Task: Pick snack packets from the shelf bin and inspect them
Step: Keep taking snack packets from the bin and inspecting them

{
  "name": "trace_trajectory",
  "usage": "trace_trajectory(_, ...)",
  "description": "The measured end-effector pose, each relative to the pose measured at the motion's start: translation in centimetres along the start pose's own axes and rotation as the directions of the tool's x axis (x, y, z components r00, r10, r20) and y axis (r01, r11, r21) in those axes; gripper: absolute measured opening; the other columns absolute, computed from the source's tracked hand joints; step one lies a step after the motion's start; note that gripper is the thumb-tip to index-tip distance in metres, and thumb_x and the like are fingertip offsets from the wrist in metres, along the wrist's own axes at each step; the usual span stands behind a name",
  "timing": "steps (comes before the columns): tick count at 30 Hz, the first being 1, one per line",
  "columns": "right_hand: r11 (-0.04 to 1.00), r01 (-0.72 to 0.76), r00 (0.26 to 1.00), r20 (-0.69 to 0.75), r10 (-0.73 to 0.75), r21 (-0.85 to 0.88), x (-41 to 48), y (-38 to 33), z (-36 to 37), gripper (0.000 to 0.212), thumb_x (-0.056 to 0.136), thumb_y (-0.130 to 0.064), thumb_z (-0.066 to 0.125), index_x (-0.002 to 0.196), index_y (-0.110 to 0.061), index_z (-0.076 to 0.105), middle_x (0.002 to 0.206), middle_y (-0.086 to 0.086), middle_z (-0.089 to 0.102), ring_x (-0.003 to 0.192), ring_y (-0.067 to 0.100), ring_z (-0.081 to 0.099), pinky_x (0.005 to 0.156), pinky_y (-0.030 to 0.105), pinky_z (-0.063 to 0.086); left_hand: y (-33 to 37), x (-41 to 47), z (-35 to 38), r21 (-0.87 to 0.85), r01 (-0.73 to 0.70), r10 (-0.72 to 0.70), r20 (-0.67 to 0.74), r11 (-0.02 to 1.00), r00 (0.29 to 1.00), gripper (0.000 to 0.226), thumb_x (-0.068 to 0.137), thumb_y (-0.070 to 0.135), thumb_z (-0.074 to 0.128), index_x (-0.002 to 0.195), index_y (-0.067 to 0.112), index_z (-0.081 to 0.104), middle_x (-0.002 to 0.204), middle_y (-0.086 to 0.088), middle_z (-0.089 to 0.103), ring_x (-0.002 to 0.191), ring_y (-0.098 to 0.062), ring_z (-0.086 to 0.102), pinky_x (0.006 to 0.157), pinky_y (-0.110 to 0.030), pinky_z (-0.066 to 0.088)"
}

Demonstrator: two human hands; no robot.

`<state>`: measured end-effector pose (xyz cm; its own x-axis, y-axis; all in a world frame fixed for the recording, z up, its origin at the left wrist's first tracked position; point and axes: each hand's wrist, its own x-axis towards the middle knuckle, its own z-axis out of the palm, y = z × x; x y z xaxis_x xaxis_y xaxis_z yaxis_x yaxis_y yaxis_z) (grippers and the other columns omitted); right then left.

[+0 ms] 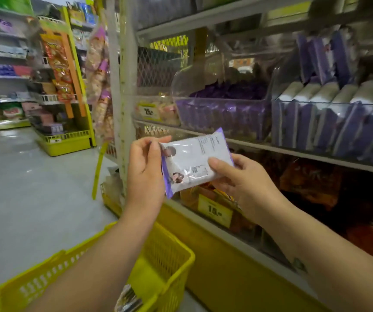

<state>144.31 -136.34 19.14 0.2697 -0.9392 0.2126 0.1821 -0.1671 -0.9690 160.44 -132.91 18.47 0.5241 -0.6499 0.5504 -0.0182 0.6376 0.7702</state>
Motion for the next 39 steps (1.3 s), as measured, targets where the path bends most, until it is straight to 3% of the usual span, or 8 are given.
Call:
trace_trajectory(5, 0.995, -0.076, 0.993, -0.082, 0.081, 0.062, 0.5, 5.1, 0.7, 0.047, 0.082, -0.011, 0.073, 0.123, -0.006, 0.052, 0.111, 0.011, 0.070, 0.094, 0.021, 0.072, 0.074, 0.031, 0.059, -4.8, -1.1, -2.4, -0.070, 0.515, -0.495, 0.195, 0.854, 0.847, 0.026, 0.098, 0.026, 0.051, 0.118, 0.013, 0.061, 0.117, -0.009, 0.070, 0.106, -0.026, 0.068, 0.088, -0.042, 0.057)
trace_trajectory(9, 0.992, -0.106, 0.988, -0.106, 0.113, 0.069, 1.2, 6.9, 0.7, 0.036, 0.084, -0.012, 0.072, 0.112, -0.015, 0.050, 0.105, 0.009, 0.070, 0.082, 0.014, 0.073, 0.062, 0.025, 0.058, -6.4, -1.2, -4.4, 0.001, 0.662, -0.637, 0.270, 0.750, 0.722, 0.037, 0.091, 0.028, 0.057, 0.121, 0.007, 0.061, 0.115, -0.010, 0.071, 0.107, -0.027, 0.068, 0.091, -0.041, 0.054)
trace_trajectory(12, 0.995, -0.096, 0.994, -0.042, 0.097, 0.031, 2.1, 6.9, 0.0, 0.007, 0.094, -0.022, 0.061, 0.093, -0.020, 0.068, 0.091, 0.003, 0.074, 0.076, 0.011, 0.072, 0.063, 0.025, 0.056, -7.1, -0.5, -5.5, 0.022, 0.692, -0.681, 0.205, 0.721, 0.703, 0.029, 0.097, 0.030, 0.052, 0.120, 0.016, 0.063, 0.112, -0.005, 0.073, 0.104, -0.022, 0.070, 0.087, -0.038, 0.055)
trace_trajectory(15, 0.990, -0.137, 0.990, 0.016, 0.137, -0.027, 2.5, 6.5, -1.0, 0.017, 0.094, -0.022, 0.060, 0.084, -0.019, 0.073, 0.092, 0.008, 0.075, 0.082, 0.017, 0.069, 0.077, 0.031, 0.054, -7.3, 0.0, -6.1, -0.016, 0.720, -0.701, 0.212, 0.694, 0.681, 0.027, 0.095, 0.027, 0.052, 0.117, 0.017, 0.062, 0.109, -0.005, 0.074, 0.094, -0.018, 0.072, 0.071, -0.031, 0.058)
trace_trajectory(22, 0.975, -0.219, 0.956, 0.202, 0.211, 0.019, 1.7, 5.3, -2.5, 0.009, 0.091, -0.010, 0.059, 0.085, -0.009, 0.065, 0.085, 0.010, 0.071, 0.071, 0.013, 0.067, 0.064, 0.020, 0.055, -7.6, 0.3, -6.8, -0.033, 0.732, -0.692, 0.301, 0.681, 0.657, 0.042, 0.080, 0.029, 0.061, 0.120, 0.017, 0.064, 0.117, -0.010, 0.071, 0.097, -0.022, 0.070, 0.086, -0.038, 0.049)
trace_trajectory(26, 0.974, -0.227, 0.963, 0.145, 0.226, -0.013, 1.3, 5.2, -2.8, 0.013, 0.094, -0.009, 0.055, 0.083, -0.009, 0.062, 0.084, 0.011, 0.072, 0.068, 0.013, 0.069, 0.061, 0.022, 0.056, -7.4, 0.3, -6.8, -0.107, 0.740, -0.675, 0.338, 0.665, 0.656, 0.041, 0.080, 0.024, 0.062, 0.119, 0.011, 0.064, 0.116, -0.014, 0.070, 0.100, -0.028, 0.071, 0.075, -0.038, 0.060)
trace_trajectory(32, 0.968, -0.239, 0.971, -0.022, 0.238, -0.074, 1.3, 5.6, -3.5, 0.016, 0.098, -0.010, 0.052, 0.083, -0.009, 0.058, 0.088, 0.023, 0.057, 0.062, 0.014, 0.066, 0.054, 0.021, 0.055, -6.2, 0.1, -6.1, -0.100, 0.688, -0.593, 0.429, 0.719, 0.682, 0.027, 0.086, 0.022, 0.053, 0.094, 0.010, 0.076, 0.096, -0.014, 0.075, 0.066, -0.021, 0.072, 0.058, -0.029, 0.058)
trace_trajectory(39, 0.959, -0.280, 0.957, -0.085, 0.276, -0.040, 1.4, 6.0, -3.2, 0.018, 0.098, -0.009, 0.051, 0.082, -0.007, 0.060, 0.068, 0.004, 0.072, 0.052, 0.009, 0.064, 0.053, 0.022, 0.054, -4.5, 0.0, -6.7, 0.037, 0.753, -0.678, 0.464, 0.657, 0.570, 0.025, 0.083, 0.020, 0.059, 0.099, 0.017, 0.078, 0.109, -0.014, 0.073, 0.088, -0.026, 0.074, 0.064, -0.038, 0.060)
